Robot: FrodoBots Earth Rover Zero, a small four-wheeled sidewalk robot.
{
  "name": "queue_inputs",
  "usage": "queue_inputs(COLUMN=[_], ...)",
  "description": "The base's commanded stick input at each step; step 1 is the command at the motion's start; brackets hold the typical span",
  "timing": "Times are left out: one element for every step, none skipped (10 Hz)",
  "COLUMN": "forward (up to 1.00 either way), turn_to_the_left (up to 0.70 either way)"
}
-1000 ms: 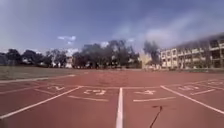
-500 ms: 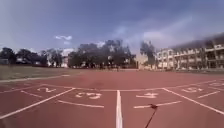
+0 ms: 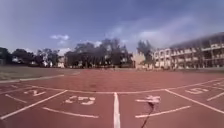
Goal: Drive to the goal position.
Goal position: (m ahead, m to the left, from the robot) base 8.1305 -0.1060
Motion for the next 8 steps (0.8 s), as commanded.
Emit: queue_inputs(forward=[0.7, 0.7, 0.7, 0.7, 0.7, 0.7, 0.7, 0.7], turn_to_the_left=[-0.35, -0.35, -0.34, -0.19, -0.05, 0.0, 0.0, 0.0])
